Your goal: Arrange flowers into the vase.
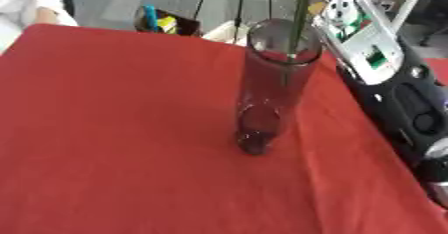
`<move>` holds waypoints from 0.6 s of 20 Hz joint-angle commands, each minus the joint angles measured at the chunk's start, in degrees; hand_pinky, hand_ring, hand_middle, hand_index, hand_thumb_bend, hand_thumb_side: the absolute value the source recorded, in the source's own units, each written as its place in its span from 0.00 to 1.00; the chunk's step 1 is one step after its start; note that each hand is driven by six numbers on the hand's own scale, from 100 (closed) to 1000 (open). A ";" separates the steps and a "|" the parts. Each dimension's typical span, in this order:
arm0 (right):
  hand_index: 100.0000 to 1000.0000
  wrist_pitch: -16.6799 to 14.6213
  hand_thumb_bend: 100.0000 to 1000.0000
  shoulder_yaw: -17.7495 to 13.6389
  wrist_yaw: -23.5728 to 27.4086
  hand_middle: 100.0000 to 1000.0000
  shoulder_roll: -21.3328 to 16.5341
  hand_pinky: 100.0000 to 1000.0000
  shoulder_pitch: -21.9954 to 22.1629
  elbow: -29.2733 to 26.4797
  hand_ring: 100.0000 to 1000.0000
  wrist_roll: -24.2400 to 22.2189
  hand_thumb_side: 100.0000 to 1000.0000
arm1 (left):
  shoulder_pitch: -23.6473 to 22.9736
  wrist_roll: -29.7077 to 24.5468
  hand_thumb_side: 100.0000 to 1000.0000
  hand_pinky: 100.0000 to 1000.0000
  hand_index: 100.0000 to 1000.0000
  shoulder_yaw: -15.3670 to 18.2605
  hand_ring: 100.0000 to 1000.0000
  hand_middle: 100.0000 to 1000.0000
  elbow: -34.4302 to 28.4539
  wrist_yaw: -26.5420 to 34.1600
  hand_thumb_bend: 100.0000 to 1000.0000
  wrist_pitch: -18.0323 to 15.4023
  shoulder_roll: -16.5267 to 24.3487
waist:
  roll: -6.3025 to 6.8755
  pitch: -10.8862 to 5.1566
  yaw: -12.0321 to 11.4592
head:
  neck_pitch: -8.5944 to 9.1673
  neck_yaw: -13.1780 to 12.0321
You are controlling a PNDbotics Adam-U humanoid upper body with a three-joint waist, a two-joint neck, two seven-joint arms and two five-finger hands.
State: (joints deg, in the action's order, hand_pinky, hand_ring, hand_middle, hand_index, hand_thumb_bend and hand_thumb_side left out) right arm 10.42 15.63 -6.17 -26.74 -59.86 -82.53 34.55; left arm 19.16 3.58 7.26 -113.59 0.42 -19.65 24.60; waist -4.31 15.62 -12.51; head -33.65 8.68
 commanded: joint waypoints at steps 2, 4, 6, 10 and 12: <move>0.30 0.50 0.00 0.27 -1.12 0.37 -2.64 0.74 -0.32 -2.35 0.43 -1.76 0.94 | 0.61 -0.14 0.98 0.70 0.96 0.03 0.85 0.84 -1.00 0.06 0.00 -0.02 0.65 | 0.48 -1.05 0.23 | 0.46 -0.30; 0.31 0.79 0.00 0.46 -1.74 0.37 -2.90 0.74 0.08 -2.91 0.43 -2.47 0.93 | 0.64 -0.14 0.98 0.70 0.96 0.00 0.85 0.84 -1.00 0.08 0.00 -0.02 0.61 | 0.47 -1.07 0.30 | 0.53 -0.38; 0.33 0.82 0.00 0.63 -2.47 0.38 -3.21 0.74 0.45 -3.35 0.43 -2.93 0.95 | 0.60 -0.16 0.98 0.70 0.96 -0.01 0.85 0.84 -1.00 0.09 0.00 -0.01 0.61 | 0.48 -1.10 0.32 | 0.57 -0.45; 0.36 0.11 0.00 0.99 -4.18 0.39 -3.99 0.74 1.15 -4.49 0.44 -4.08 0.99 | 0.51 -0.02 0.98 0.70 0.96 0.10 0.85 0.84 -1.00 0.13 0.00 -0.01 0.62 | 0.46 -1.17 0.39 | 0.58 -0.55; 0.37 -0.24 0.00 0.97 -4.69 0.39 -4.04 0.74 1.36 -4.86 0.44 -4.41 1.00 | 0.55 -0.05 0.98 0.70 0.96 0.05 0.85 0.84 -1.00 0.16 0.00 0.01 0.59 | 0.46 -1.18 0.44 | 0.62 -0.56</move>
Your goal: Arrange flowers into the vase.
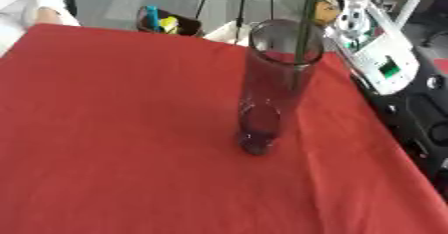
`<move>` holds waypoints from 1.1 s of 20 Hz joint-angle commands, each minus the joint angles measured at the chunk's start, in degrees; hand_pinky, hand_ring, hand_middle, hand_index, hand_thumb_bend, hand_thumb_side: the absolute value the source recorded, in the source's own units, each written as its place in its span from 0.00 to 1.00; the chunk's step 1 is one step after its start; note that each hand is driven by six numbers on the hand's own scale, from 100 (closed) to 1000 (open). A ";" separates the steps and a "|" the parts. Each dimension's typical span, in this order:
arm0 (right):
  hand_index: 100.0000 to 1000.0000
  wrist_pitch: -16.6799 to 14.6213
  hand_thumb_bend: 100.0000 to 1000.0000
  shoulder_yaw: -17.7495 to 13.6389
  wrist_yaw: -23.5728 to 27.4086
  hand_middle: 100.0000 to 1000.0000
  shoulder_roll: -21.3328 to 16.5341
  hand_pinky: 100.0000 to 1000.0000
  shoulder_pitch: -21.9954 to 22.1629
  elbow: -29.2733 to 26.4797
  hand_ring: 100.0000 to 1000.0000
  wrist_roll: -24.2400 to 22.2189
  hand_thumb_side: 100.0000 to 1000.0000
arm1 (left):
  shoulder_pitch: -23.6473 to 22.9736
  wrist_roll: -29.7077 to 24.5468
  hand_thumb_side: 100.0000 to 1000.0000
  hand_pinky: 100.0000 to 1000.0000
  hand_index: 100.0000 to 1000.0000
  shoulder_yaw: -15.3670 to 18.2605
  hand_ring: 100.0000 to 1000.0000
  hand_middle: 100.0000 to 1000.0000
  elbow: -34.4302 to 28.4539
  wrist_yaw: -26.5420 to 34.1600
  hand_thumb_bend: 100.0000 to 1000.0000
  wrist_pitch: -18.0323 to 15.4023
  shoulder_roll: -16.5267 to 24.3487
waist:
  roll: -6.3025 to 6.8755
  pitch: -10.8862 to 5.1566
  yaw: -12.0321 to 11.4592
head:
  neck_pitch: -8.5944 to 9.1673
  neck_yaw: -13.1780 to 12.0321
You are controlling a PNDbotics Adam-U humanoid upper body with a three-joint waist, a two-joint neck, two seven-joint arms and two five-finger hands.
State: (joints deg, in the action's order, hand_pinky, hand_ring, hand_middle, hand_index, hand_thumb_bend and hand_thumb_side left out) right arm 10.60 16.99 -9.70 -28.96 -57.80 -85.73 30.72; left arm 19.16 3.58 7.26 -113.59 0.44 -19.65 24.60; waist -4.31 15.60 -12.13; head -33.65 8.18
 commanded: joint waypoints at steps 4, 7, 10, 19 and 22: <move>0.41 -1.50 0.00 -0.46 -1.61 0.40 -1.77 0.74 -0.28 -1.97 0.44 -0.02 1.00 | 0.65 -0.14 0.98 0.70 0.96 0.00 0.85 0.84 -1.00 0.21 0.00 -0.01 0.51 | 0.53 -1.08 0.07 | 0.78 -0.09; 0.40 -2.63 0.00 -0.34 -1.93 0.40 -1.85 0.73 0.15 -1.96 0.44 0.56 1.00 | 0.60 -0.13 0.98 0.70 0.95 0.04 0.85 0.84 -1.00 0.22 0.00 -0.01 0.51 | 0.57 -1.03 0.05 | 0.75 -0.15; 0.40 -3.47 0.00 -0.06 -2.22 0.40 -2.16 0.73 0.62 -2.04 0.44 0.66 1.00 | 0.55 -0.15 0.98 0.70 0.95 0.04 0.85 0.84 -1.00 0.19 0.00 0.00 0.52 | 0.53 -1.00 0.10 | 0.71 -0.17; 0.41 -4.40 0.00 0.55 -3.38 0.40 -4.02 0.73 2.43 -4.67 0.44 -1.09 1.00 | 0.51 -0.21 0.98 0.70 0.95 0.03 0.85 0.84 -1.00 0.20 0.00 0.07 0.61 | 0.35 -1.18 0.32 | 0.77 -0.60; 0.42 -3.29 0.00 0.55 -3.53 0.40 -4.71 0.73 2.78 -5.94 0.44 -2.57 1.00 | 0.45 -0.22 0.98 0.70 0.95 0.05 0.85 0.84 -1.00 0.20 0.00 0.05 0.67 | 0.32 -1.26 0.35 | 0.65 -0.78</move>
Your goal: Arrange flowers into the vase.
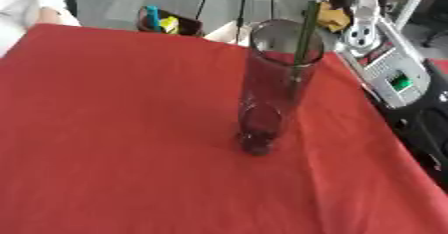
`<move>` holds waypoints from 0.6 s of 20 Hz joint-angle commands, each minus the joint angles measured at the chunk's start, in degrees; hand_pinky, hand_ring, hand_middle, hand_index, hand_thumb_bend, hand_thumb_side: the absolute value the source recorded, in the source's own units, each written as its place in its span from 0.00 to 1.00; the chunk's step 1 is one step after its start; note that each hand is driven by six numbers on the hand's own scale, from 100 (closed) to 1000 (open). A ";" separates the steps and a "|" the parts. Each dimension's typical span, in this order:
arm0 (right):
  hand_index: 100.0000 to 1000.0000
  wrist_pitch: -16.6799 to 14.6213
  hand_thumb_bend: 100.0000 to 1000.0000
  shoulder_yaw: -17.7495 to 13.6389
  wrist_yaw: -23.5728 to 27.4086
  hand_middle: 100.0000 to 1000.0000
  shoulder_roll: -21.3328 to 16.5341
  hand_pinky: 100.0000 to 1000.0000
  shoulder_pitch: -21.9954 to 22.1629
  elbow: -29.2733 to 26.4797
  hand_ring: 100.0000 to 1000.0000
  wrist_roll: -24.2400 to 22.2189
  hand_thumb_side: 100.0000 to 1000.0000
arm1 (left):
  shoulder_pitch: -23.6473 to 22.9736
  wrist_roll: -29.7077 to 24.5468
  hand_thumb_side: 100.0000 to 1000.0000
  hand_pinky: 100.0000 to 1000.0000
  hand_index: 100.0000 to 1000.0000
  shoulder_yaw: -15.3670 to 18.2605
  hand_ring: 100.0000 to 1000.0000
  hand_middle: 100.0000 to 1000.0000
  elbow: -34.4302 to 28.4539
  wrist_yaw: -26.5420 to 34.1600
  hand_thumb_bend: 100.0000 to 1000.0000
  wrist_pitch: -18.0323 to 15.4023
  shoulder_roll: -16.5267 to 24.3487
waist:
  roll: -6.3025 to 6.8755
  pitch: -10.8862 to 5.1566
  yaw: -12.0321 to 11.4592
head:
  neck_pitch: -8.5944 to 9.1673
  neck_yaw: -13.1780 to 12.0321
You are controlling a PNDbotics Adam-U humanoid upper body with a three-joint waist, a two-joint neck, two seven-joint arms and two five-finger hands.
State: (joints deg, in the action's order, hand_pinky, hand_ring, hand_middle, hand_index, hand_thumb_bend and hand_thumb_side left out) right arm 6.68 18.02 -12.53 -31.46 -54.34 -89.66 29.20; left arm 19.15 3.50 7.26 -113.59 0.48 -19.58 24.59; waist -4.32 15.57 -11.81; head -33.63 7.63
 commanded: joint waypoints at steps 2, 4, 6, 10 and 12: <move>0.44 1.86 0.00 -0.44 -1.27 0.41 -2.75 0.73 -0.54 -2.85 0.44 -2.83 1.00 | 0.43 -0.14 0.98 0.70 0.95 0.07 0.85 0.84 -1.00 0.15 0.00 -0.02 0.70 | 0.27 -1.27 0.04 | 0.60 -0.33; 0.46 3.00 0.00 -0.45 -1.88 0.41 -3.13 0.73 -0.35 -3.59 0.44 -4.63 1.00 | 0.44 -0.12 0.98 0.70 0.95 0.08 0.85 0.84 -1.00 0.14 0.00 -0.02 0.73 | 0.26 -1.29 0.09 | 0.60 -0.44; 0.47 3.70 0.00 -0.43 -2.43 0.42 -3.49 0.73 0.00 -4.20 0.44 -6.20 1.00 | 0.51 -0.09 0.98 0.70 0.95 0.10 0.85 0.84 -1.00 0.15 0.00 -0.04 0.73 | 0.28 -1.29 0.14 | 0.64 -0.52; 0.51 4.13 0.00 -0.39 -3.13 0.43 -4.01 0.73 0.82 -5.14 0.45 -8.07 1.00 | 0.61 -0.08 0.98 0.70 0.95 0.07 0.85 0.84 -1.00 0.20 0.00 -0.06 0.71 | 0.30 -1.32 0.11 | 0.67 -0.65; 0.52 4.01 0.00 -0.46 -3.20 0.43 -4.19 0.73 1.12 -5.51 0.45 -8.51 1.00 | 0.63 -0.07 0.98 0.70 0.95 0.07 0.85 0.84 -1.00 0.23 0.00 -0.07 0.73 | 0.34 -1.39 0.08 | 0.74 -0.73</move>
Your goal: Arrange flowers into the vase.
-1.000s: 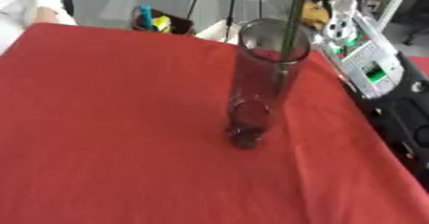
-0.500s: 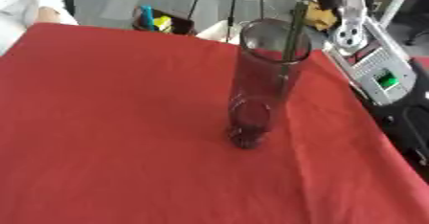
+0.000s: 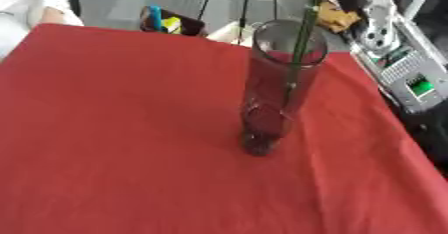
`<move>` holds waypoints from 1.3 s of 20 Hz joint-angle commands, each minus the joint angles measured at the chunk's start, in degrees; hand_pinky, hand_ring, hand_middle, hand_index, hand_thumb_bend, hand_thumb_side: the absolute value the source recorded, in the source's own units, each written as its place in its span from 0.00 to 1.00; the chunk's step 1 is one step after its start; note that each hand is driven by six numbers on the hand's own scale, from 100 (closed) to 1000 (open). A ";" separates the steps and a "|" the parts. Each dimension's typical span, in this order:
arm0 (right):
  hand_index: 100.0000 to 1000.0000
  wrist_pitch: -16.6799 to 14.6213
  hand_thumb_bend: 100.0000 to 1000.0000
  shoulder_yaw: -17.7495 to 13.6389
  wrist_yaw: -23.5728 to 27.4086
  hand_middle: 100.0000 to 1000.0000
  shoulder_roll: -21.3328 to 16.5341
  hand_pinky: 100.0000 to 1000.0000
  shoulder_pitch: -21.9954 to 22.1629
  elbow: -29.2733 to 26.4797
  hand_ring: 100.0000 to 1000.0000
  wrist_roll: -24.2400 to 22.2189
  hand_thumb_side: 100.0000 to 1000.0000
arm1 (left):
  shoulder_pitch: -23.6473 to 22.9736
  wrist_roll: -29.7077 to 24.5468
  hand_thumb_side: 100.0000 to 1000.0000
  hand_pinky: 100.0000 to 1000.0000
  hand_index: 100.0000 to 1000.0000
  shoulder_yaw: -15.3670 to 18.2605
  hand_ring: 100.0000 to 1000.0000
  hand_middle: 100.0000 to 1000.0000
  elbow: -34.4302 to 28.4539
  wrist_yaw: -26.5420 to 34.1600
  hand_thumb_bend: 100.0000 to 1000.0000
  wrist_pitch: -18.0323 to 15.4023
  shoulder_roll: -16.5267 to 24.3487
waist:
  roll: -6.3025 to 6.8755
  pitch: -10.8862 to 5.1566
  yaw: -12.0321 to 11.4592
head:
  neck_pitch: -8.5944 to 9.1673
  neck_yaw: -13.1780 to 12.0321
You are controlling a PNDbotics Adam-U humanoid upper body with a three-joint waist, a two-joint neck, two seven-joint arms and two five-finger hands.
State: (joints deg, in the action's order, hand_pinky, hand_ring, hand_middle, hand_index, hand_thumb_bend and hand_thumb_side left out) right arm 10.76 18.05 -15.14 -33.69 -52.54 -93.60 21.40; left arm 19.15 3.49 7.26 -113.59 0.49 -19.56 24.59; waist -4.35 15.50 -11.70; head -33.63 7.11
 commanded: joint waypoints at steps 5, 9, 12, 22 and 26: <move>0.51 0.07 0.00 -0.32 -0.76 0.43 -2.78 0.73 0.28 -2.38 0.45 -2.15 1.00 | 0.70 -0.04 0.98 0.70 0.95 0.06 0.85 0.84 -1.00 0.33 0.00 -0.09 0.74 | 0.40 -1.50 0.04 | 0.72 -0.33; 0.52 0.33 0.00 -0.36 -1.04 0.43 -3.61 0.73 1.45 -3.82 0.44 -2.66 0.99 | 0.73 -0.08 0.98 0.70 0.95 0.03 0.85 0.84 -1.00 0.35 0.00 -0.08 0.77 | 0.43 -1.59 0.21 | 0.70 -0.28; 0.51 -0.37 0.00 -0.33 -2.05 0.42 -4.28 0.72 2.40 -5.17 0.44 -1.96 0.95 | 0.67 -0.08 0.98 0.70 0.95 0.06 0.85 0.84 -1.00 0.35 0.00 -0.09 0.78 | 0.42 -1.61 0.23 | 0.59 -0.14; 0.54 -2.64 0.00 0.82 -6.12 0.45 -6.84 0.72 5.59 -9.06 0.46 -3.61 0.96 | 0.84 -0.10 0.98 0.70 0.95 0.02 0.85 0.84 -1.00 0.46 0.00 -0.09 0.77 | 0.49 -1.52 0.59 | 0.18 -0.05; 0.55 -3.27 0.00 1.21 -8.88 0.45 -7.51 0.72 6.44 -10.53 0.46 -5.58 0.93 | 0.83 -0.16 0.98 0.70 0.95 -0.02 0.85 0.84 -1.00 0.49 0.00 -0.09 0.64 | 0.79 -1.48 0.60 | -0.54 0.54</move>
State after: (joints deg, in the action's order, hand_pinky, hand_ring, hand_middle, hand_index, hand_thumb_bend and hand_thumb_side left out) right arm 7.73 19.72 -22.88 -39.27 -45.35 -102.60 16.43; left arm 19.17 3.48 7.26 -113.59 0.72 -19.56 24.59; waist -3.97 15.14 -11.19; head -33.84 7.34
